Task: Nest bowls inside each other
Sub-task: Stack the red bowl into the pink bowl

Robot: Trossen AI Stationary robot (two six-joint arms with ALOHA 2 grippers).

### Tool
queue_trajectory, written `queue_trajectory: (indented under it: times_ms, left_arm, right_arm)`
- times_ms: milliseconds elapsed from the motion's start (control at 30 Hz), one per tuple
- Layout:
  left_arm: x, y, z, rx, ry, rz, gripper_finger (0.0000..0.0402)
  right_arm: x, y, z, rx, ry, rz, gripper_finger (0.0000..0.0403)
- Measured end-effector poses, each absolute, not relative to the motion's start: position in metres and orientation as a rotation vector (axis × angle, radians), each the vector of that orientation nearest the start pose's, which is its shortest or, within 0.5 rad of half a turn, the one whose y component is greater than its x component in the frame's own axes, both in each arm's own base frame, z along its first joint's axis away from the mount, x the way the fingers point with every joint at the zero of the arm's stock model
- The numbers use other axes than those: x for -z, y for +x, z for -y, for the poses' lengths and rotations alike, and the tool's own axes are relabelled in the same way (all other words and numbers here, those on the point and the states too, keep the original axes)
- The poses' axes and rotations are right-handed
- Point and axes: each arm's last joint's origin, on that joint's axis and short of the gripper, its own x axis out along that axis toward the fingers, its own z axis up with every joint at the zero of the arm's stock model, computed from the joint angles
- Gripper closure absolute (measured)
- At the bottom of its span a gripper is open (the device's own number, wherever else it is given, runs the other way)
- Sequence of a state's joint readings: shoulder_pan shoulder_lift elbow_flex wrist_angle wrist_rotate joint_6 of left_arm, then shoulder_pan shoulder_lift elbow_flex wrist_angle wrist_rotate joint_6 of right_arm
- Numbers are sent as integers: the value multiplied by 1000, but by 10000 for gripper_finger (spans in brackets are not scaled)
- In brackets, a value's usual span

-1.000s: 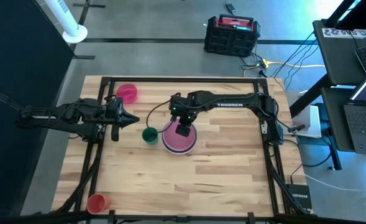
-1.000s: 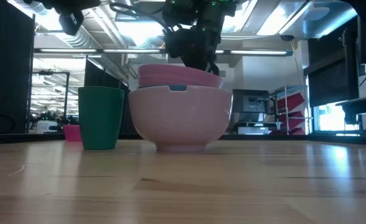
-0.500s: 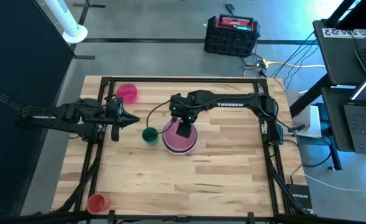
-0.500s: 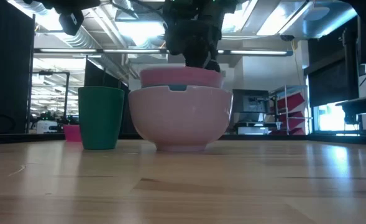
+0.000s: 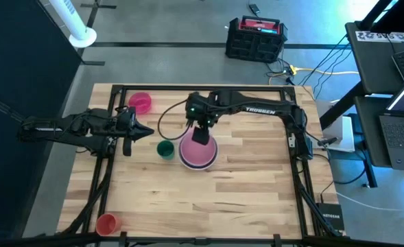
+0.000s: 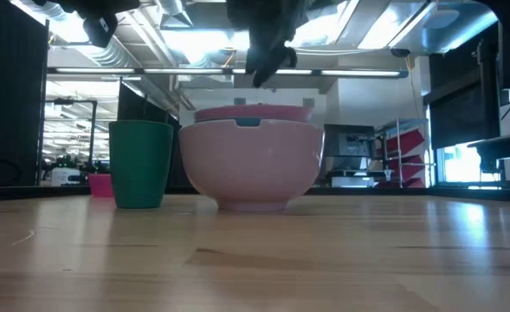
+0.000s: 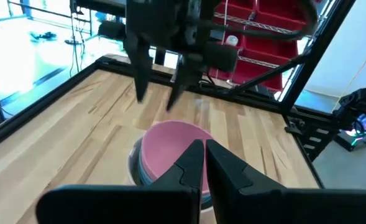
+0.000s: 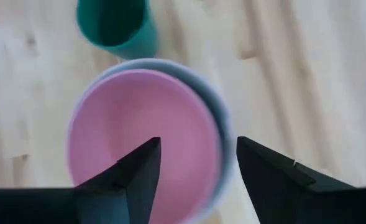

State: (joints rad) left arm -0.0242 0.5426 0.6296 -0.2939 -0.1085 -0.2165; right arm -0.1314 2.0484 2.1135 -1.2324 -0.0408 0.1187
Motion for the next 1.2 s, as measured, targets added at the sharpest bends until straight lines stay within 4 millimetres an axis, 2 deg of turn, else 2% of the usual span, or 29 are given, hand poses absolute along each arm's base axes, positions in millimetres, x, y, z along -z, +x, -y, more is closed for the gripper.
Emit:
queue_trajectory:
  times_ms: [100, 200, 267, 533, 633, 733, 833, 967, 1067, 1200]
  left_arm:
    - [-303, 128, -1, -109, -184, -202, 402]
    - [-312, 129, -6, -171, -184, -218, 402]
    - [-320, 131, -13, -244, -169, -263, 399]
    - [-352, 134, -47, -523, -121, -459, 387]
    - [-364, 133, -60, -621, -113, -538, 382]
    - [-372, 134, -75, -706, -137, -598, 356]
    - [-368, 139, -92, -775, -173, -707, 320]
    - [-350, 152, -117, -841, -263, -868, 274]
    - [-335, 163, -137, -875, -313, -980, 249]
    - [-312, 175, -160, -895, -374, -1140, 242]
  right_arm:
    - [-341, 405, 57, 239, 118, -1207, 203]
    - [-361, 390, 56, 296, 74, -1223, 203]
    - [-379, 374, 47, 325, 67, -1186, 203]
    - [-443, 297, 15, 436, 63, -1012, 203]
    - [-461, 265, 6, 472, 71, -942, 203]
    - [-474, 232, -5, 529, 87, -874, 203]
    - [-480, 202, -14, 555, 123, -795, 203]
    - [-476, 169, -22, 596, 153, -724, 203]
    - [-465, 151, -24, 617, 175, -704, 203]
    - [-445, 138, -26, 623, 203, -727, 203]
